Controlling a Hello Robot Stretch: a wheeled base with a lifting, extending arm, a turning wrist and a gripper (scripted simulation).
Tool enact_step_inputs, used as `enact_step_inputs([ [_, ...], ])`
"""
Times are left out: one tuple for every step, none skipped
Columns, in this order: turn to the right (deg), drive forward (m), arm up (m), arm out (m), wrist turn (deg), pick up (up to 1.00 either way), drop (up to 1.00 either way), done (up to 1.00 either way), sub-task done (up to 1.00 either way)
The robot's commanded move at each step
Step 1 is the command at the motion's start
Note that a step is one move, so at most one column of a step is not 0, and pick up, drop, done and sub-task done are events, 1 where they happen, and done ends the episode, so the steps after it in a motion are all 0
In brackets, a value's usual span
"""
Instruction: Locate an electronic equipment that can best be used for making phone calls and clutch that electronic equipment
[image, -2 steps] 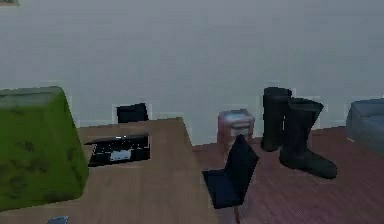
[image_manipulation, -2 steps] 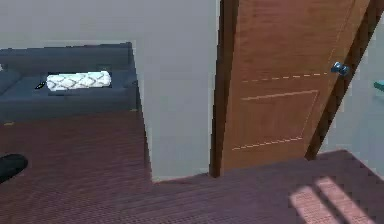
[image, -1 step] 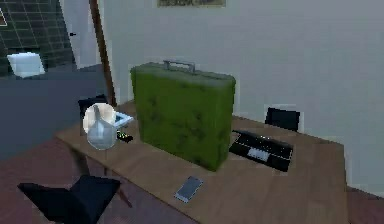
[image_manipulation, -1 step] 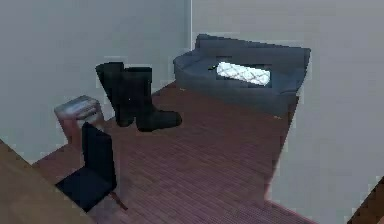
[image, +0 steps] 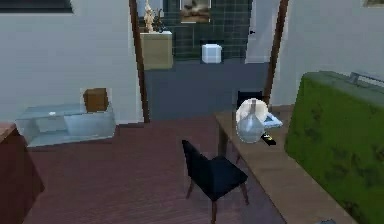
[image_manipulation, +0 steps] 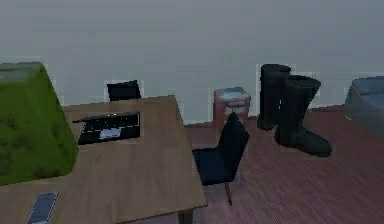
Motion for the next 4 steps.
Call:
enact_step_inputs([
  [-39.0, 0.00, 0.00, 0.00, 0.0, 0.00, 0.00, 0.00, 0.00],
  [0.0, 0.00, 0.50, 0.00, 0.0, 0.00, 0.00, 0.00, 0.00],
  [0.0, 0.00, 0.22, 0.00, 0.0, 0.00, 0.00, 0.00, 0.00],
  [0.0, 0.00, 0.00, 0.38, 0.0, 0.00, 0.00, 0.00, 0.00],
])
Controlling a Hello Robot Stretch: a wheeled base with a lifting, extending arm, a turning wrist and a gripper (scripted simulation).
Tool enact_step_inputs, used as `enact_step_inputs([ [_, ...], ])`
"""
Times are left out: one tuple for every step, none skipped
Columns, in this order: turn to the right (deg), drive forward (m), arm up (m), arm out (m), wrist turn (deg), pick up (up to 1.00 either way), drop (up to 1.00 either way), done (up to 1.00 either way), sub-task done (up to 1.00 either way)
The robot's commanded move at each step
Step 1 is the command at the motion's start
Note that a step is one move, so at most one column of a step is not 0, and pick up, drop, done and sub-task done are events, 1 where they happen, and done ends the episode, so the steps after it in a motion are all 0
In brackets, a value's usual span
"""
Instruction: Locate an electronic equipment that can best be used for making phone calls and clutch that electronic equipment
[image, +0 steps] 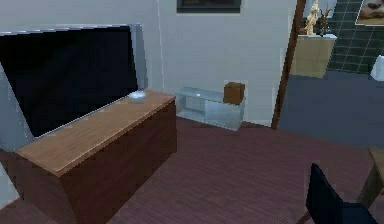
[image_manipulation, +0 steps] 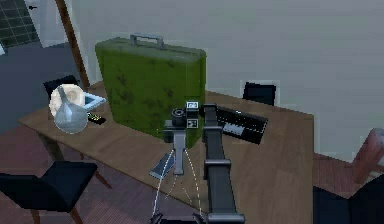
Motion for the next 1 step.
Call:
enact_step_inputs([
  [0.0, 0.00, 0.00, 0.00, 45.0, 0.00, 0.00, 0.00, 0.00],
])
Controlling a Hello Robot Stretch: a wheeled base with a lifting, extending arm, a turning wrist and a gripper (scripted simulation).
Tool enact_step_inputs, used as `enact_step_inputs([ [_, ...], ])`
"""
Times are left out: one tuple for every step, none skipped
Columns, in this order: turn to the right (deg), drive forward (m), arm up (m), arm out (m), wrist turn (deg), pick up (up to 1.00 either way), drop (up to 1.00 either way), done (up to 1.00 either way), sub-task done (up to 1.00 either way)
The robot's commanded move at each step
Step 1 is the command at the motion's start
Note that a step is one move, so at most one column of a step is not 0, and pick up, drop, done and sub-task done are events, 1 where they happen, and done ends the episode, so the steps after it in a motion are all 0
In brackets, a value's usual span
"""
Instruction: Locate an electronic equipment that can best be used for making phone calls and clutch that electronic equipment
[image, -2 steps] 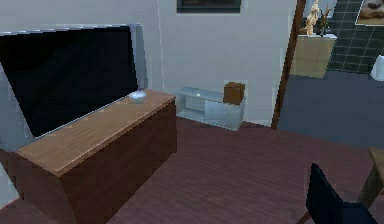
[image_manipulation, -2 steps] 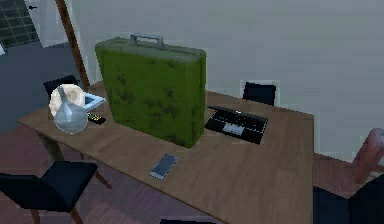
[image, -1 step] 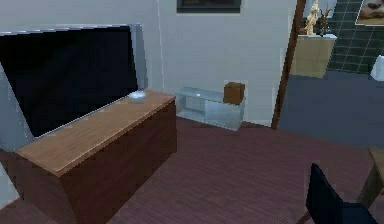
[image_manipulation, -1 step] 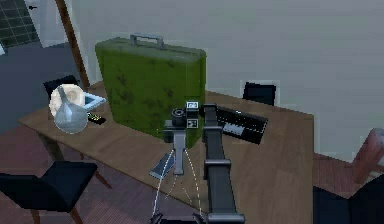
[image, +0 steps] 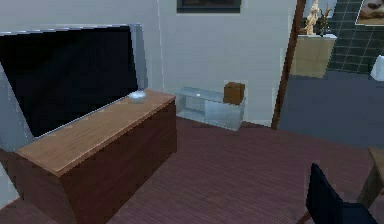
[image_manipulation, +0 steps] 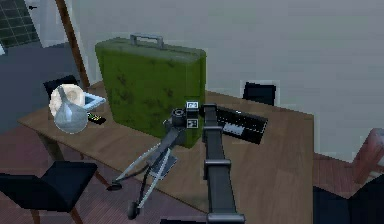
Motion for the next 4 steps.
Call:
enact_step_inputs([
  [0.0, 0.00, 0.00, 0.00, 45.0, 0.00, 0.00, 0.00, 0.00],
  [0.0, 0.00, 0.00, 0.00, 45.0, 0.00, 0.00, 0.00, 0.00],
  [0.0, 0.00, 0.00, 0.00, 9.0, 0.00, 0.00, 0.00, 0.00],
  [0.0, 0.00, -0.30, 0.00, 0.0, 0.00, 0.00, 0.00, 0.00],
])
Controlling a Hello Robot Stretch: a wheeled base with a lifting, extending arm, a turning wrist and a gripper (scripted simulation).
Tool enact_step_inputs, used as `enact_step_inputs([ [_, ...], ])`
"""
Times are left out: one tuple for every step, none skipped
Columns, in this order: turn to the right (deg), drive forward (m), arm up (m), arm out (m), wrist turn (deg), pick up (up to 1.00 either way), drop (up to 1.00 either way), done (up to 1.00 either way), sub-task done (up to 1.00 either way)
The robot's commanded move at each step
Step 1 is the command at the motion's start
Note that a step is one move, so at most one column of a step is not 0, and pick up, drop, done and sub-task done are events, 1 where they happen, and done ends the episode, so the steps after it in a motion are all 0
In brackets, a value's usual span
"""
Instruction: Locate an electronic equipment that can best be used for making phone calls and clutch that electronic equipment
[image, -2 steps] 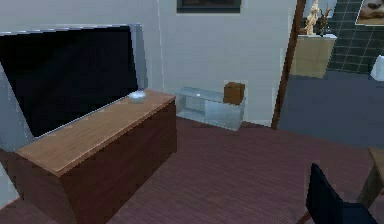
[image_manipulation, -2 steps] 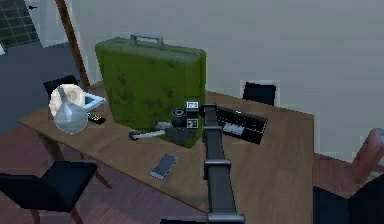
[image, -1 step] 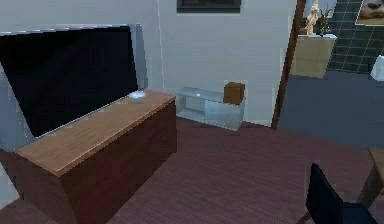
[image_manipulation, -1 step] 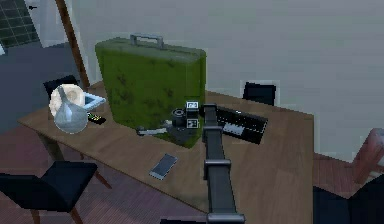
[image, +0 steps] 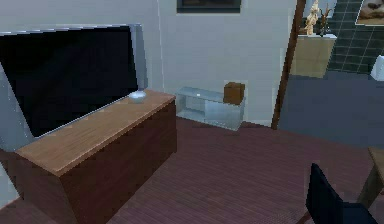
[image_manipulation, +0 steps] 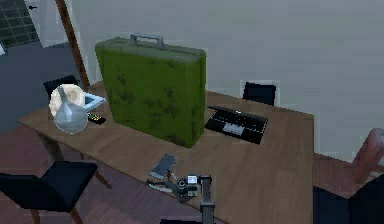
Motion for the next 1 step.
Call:
enact_step_inputs([
  [0.0, 0.00, 0.00, 0.00, 0.0, 1.00, 0.00, 0.00, 0.00],
])
